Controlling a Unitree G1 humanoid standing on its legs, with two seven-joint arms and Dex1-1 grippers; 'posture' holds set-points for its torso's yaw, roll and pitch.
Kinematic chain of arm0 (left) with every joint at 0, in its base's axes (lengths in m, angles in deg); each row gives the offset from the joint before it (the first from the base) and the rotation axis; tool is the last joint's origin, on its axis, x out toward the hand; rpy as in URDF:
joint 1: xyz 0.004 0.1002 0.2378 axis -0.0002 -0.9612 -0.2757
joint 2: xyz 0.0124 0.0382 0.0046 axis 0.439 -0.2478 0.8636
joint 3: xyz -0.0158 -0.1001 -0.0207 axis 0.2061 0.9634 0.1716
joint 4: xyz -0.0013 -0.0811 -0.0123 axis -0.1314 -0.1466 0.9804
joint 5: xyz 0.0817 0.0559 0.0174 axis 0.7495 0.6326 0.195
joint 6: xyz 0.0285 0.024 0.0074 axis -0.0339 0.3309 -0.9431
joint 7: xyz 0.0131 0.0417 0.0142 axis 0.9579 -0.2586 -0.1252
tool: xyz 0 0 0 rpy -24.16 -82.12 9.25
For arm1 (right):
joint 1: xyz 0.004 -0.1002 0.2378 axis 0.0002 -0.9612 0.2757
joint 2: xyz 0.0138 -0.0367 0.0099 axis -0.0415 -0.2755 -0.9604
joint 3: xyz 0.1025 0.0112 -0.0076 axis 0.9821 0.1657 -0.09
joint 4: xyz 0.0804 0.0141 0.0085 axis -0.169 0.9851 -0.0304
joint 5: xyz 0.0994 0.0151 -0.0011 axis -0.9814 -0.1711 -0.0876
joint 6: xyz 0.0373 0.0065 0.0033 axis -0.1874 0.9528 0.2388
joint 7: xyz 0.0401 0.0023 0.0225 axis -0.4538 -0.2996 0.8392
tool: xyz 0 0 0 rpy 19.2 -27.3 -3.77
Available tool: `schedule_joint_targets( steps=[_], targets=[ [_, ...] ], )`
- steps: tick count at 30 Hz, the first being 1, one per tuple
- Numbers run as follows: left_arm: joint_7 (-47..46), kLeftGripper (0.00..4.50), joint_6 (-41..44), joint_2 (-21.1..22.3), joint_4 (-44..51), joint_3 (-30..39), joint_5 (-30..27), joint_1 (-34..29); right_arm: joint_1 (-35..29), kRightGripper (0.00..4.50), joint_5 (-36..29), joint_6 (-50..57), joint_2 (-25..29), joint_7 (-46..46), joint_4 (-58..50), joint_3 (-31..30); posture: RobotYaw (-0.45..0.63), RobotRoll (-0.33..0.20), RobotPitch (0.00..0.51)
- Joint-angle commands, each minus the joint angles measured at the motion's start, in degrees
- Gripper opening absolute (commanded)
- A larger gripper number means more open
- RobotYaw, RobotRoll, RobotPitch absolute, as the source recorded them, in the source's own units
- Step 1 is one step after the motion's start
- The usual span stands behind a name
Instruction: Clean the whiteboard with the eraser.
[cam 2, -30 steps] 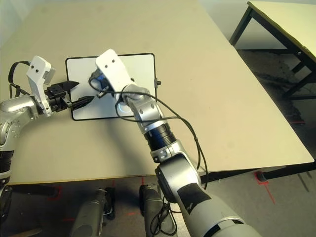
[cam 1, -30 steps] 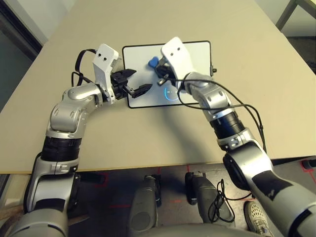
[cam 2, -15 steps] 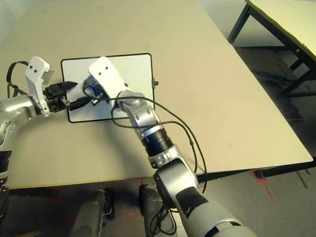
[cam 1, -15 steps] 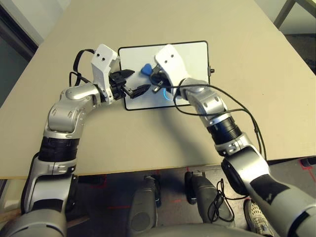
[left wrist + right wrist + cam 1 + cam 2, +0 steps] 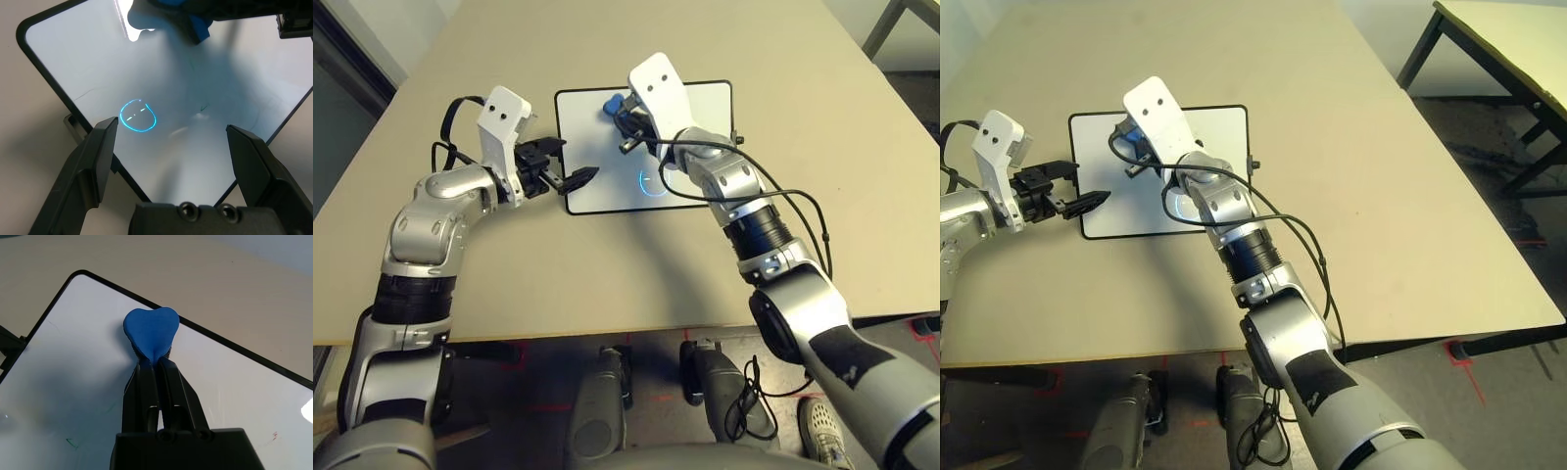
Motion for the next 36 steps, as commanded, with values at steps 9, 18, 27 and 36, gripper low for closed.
schedule_joint_targets(
  steps=[9,18,27,36],
  targets=[
    [0.50,4.50,0.86,0.60,0.36,0.59,-0.44,-0.69,-12.11,0.00,1.77,12.22,-0.08,6.65,-11.24,-10.46,0.05,0.000,0.226],
    [0.54,4.50,0.67,0.21,0.36,0.21,-0.39,-0.41,-5.24,0.00,0.89,5.46,0.48,1.54,-4.99,-3.60,0.05,0.000,0.220],
    [0.62,4.50,0.70,0.00,0.64,0.10,-0.45,-0.50,-2.43,0.00,0.28,-0.14,-0.85,0.05,-0.60,-0.55,0.05,0.000,0.217],
    [0.72,4.50,0.96,0.14,0.78,0.00,-0.68,-0.55,-14.46,0.00,1.48,11.75,-2.04,6.30,-13.85,-11.34,0.05,0.000,0.221]
  ],
)
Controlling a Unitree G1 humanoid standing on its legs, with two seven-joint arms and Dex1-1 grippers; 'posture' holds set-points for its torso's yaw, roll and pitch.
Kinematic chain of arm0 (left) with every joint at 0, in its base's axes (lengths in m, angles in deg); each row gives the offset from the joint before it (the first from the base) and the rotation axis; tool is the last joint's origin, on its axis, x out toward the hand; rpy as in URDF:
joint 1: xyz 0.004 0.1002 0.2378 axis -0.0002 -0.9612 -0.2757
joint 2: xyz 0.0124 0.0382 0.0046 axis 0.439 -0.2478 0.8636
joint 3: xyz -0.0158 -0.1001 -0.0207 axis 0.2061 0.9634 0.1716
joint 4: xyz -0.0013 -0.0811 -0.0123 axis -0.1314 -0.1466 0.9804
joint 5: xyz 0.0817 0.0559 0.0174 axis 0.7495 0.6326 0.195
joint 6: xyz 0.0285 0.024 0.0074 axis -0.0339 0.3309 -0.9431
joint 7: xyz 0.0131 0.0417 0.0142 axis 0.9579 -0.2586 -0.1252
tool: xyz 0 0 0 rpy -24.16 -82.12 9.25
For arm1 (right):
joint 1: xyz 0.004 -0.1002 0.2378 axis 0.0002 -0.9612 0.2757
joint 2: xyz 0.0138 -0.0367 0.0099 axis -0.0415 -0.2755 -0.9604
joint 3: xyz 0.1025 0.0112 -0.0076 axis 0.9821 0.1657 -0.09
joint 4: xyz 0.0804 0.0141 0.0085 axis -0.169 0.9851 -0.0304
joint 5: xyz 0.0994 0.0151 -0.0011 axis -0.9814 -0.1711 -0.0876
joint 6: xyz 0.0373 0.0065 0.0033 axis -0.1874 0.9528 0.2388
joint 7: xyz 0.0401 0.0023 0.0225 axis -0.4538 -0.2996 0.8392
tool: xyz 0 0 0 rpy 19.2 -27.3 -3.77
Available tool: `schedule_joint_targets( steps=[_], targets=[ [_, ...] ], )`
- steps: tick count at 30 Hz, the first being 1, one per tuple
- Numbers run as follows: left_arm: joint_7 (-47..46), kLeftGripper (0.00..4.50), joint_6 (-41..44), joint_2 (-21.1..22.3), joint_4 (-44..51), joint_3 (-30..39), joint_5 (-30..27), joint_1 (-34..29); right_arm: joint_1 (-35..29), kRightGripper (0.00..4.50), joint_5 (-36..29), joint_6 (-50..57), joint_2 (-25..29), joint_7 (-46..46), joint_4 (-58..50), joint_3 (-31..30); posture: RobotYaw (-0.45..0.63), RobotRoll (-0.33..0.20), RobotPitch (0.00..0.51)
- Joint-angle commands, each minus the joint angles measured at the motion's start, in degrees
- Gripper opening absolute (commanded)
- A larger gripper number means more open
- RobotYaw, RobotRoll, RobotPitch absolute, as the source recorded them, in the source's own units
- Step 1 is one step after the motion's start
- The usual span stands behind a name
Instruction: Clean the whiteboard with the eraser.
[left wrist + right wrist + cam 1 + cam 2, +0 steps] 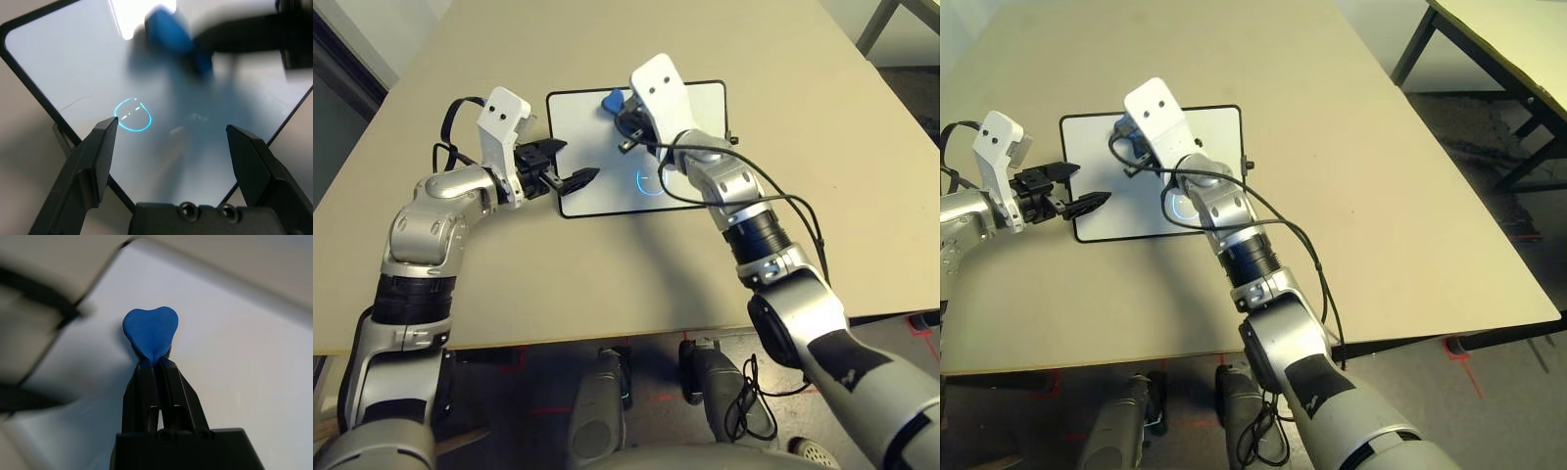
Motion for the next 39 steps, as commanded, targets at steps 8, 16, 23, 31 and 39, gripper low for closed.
schedule_joint_targets(
  steps=[8,16,23,31,39],
  targets=[
    [0.27,4.50,0.31,0.23,0.47,-0.33,0.02,-0.37,0.70,0.00,0.86,1.94,1.09,-1.87,2.80,0.78,0.04,0.000,0.222],
    [0.14,4.50,0.33,-0.02,0.59,-0.43,-0.06,-0.42,10.72,0.00,-1.28,-9.76,1.65,-7.52,14.01,9.91,0.04,0.000,0.220],
    [0.08,4.50,0.39,-0.04,0.84,-0.39,-0.12,-0.65,8.64,0.00,-1.01,-8.52,-0.39,-4.59,13.38,7.64,0.04,0.000,0.220],
    [0.11,4.50,0.29,0.22,0.70,-0.22,-0.06,-0.63,-0.23,0.00,-0.37,1.10,-1.67,1.44,5.45,-0.05,0.05,0.000,0.219],
    [-0.09,4.50,0.36,0.04,0.66,-0.28,-0.02,-0.59,4.50,0.00,-0.77,-3.02,-0.08,-3.25,10.27,5.08,0.05,0.000,0.220]
  ],
)
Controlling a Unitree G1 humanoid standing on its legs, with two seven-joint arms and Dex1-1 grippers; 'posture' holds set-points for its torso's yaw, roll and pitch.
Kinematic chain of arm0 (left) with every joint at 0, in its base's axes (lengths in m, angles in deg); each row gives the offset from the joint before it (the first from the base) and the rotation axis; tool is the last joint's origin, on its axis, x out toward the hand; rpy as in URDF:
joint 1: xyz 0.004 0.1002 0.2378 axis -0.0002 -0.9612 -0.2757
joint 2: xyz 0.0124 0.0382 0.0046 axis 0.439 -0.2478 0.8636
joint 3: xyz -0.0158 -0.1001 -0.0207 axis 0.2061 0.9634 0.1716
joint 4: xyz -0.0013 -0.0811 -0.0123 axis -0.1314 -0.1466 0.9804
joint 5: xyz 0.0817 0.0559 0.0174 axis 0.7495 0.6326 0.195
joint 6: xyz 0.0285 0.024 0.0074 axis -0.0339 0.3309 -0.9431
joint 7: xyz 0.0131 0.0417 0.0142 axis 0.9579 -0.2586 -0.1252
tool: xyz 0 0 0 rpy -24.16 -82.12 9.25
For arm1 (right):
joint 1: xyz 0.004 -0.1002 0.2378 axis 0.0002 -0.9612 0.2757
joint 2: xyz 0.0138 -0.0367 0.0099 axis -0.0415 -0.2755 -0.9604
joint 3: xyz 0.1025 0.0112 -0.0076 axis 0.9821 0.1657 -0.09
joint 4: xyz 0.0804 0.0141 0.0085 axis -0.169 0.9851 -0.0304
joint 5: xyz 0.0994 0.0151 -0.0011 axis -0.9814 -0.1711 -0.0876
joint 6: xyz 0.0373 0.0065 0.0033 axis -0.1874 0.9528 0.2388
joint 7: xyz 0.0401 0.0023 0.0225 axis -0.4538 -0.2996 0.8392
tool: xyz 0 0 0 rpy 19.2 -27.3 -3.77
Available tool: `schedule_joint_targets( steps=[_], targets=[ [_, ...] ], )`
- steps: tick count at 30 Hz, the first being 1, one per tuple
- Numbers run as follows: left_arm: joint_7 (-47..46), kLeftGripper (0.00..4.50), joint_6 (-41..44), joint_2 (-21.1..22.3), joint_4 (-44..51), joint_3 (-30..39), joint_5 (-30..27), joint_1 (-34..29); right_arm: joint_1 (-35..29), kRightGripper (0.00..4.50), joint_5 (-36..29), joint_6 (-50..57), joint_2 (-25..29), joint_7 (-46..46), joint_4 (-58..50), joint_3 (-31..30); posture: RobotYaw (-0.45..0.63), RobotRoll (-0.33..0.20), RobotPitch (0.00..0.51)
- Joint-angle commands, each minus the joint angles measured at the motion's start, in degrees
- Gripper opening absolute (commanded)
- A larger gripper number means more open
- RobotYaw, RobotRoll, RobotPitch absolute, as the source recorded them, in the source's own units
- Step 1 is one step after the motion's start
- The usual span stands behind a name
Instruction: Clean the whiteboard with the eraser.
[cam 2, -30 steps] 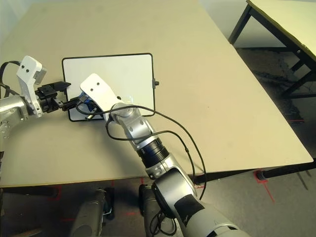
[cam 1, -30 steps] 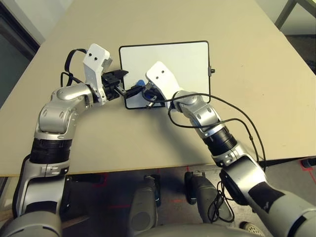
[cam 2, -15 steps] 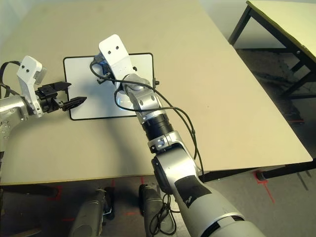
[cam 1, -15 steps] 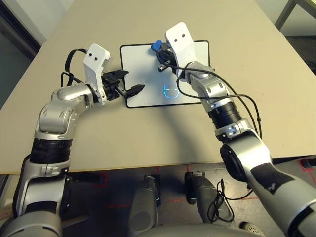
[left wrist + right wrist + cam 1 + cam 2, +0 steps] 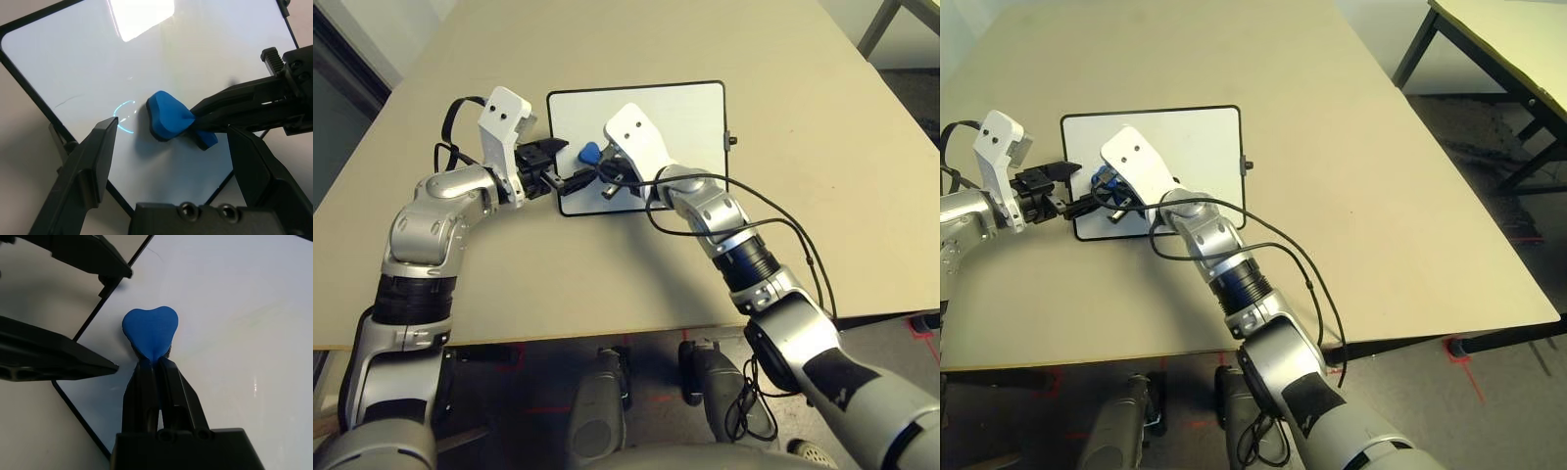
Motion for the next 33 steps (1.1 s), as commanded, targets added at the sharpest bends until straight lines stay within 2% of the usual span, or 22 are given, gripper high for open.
schedule_joint_targets(
  steps=[1,6,10,13,17,22,33],
  targets=[
    [-0.06,4.50,0.29,0.08,0.33,-0.29,0.32,-0.52,3.32,0.00,-0.18,-3.07,0.38,-4.75,5.48,4.99,0.04,0.000,0.220],
    [-0.12,4.50,0.16,-0.04,0.22,-0.34,0.34,-0.45,8.74,0.00,-1.62,-10.31,0.72,-8.87,10.93,10.68,0.04,0.000,0.218],
    [-0.11,4.50,0.11,0.00,0.06,-0.37,0.38,-0.28,10.55,0.00,-1.60,-12.14,0.22,-9.11,13.45,11.72,0.04,0.000,0.221],
    [-0.07,4.50,0.12,0.08,0.12,-0.39,0.36,-0.32,9.42,0.00,-1.05,-10.54,-0.88,-7.46,13.51,10.21,0.04,0.000,0.221],
    [0.01,4.50,0.16,0.52,0.22,-0.06,0.32,-0.52,4.05,0.00,-0.18,-3.47,-3.45,-2.30,8.95,4.17,0.04,0.000,0.221],
    [-0.05,4.50,-0.14,0.68,-0.11,0.13,0.42,-0.32,1.57,0.00,0.36,1.18,-3.18,0.21,6.64,-0.10,0.04,0.000,0.221],
    [-0.57,4.50,-0.36,0.03,-0.11,-0.01,0.41,-0.29,2.72,0.00,1.42,0.19,-1.17,-0.54,11.16,-0.66,0.04,0.000,0.229]
  ],
)
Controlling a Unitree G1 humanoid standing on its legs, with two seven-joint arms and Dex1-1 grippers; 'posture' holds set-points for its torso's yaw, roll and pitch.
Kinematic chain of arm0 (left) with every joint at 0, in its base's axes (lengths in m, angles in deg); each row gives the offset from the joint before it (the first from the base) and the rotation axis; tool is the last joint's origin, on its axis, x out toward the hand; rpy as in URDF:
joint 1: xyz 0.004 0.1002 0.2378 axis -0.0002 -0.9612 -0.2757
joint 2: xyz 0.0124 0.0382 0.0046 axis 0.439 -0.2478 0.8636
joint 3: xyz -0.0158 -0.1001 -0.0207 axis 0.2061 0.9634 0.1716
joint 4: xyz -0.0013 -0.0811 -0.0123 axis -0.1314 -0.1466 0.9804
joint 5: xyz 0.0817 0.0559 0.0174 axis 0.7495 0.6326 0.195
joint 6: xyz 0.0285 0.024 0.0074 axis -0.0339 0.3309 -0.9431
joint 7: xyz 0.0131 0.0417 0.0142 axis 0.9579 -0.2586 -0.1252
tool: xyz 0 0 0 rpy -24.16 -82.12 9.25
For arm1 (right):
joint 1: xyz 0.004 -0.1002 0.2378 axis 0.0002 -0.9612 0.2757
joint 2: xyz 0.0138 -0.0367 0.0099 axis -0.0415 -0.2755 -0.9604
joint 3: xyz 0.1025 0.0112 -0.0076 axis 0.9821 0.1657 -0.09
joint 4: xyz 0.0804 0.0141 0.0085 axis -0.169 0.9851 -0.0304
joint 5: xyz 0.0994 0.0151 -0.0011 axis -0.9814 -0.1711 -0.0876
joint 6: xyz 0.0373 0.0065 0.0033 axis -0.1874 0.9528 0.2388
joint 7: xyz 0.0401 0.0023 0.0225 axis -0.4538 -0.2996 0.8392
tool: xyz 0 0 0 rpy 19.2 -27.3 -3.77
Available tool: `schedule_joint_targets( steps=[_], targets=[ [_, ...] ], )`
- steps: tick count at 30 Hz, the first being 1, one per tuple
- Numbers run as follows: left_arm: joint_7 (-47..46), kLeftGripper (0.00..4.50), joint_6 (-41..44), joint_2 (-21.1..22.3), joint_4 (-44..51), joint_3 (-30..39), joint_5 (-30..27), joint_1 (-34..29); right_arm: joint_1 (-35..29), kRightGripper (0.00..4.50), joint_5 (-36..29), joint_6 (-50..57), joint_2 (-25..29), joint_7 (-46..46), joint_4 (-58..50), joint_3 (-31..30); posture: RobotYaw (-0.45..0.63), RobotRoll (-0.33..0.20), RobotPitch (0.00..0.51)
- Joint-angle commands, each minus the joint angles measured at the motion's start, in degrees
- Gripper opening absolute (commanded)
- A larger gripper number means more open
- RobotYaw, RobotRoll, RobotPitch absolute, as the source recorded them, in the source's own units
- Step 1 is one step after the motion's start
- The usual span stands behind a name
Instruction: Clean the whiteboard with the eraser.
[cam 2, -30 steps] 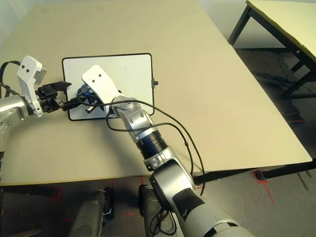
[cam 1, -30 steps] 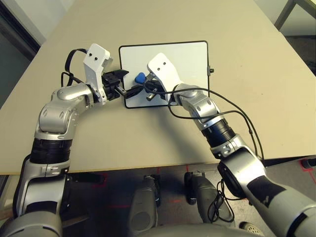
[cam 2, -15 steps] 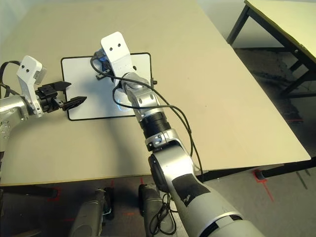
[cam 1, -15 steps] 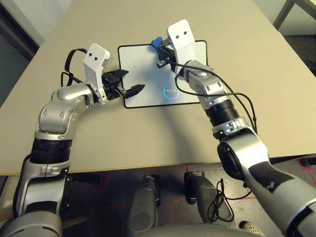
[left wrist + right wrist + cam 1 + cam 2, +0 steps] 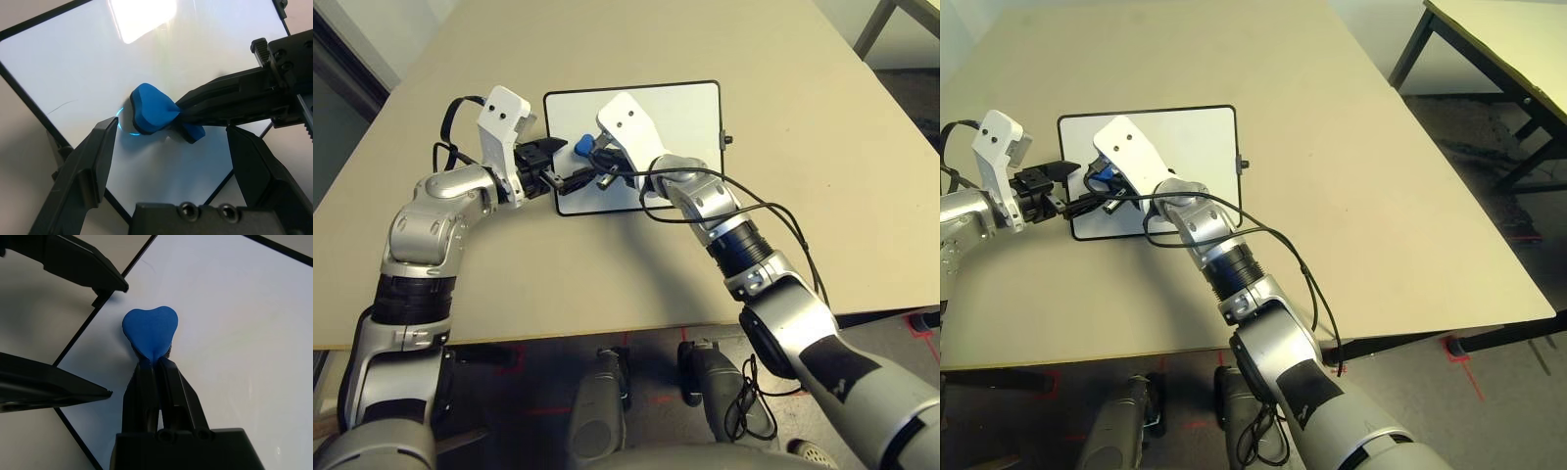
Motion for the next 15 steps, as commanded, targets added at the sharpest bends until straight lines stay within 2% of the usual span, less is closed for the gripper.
schedule_joint_targets(
  steps=[1,5,12,15],
  targets=[
    [-0.12,4.50,-0.27,-0.10,-0.14,-0.03,0.38,-0.28,-1.76,0.00,1.26,1.53,-0.13,-0.88,4.49,-0.06,0.04,0.000,0.229],
    [-0.26,4.50,-0.32,-0.24,-0.16,-0.07,0.43,-0.28,1.48,0.00,0.50,-2.24,0.07,-3.44,7.22,3.07,0.04,0.000,0.232],
    [-0.06,4.50,-0.30,0.35,-0.27,0.09,0.48,-0.44,10.91,0.00,-2.21,-11.02,0.23,-8.68,14.21,11.26,0.04,0.000,0.237],
    [0.13,4.50,-0.45,0.84,-0.75,0.08,0.74,-0.30,12.57,0.00,-2.25,-13.01,0.16,-9.37,16.11,12.55,0.04,0.000,0.236]
  ],
)
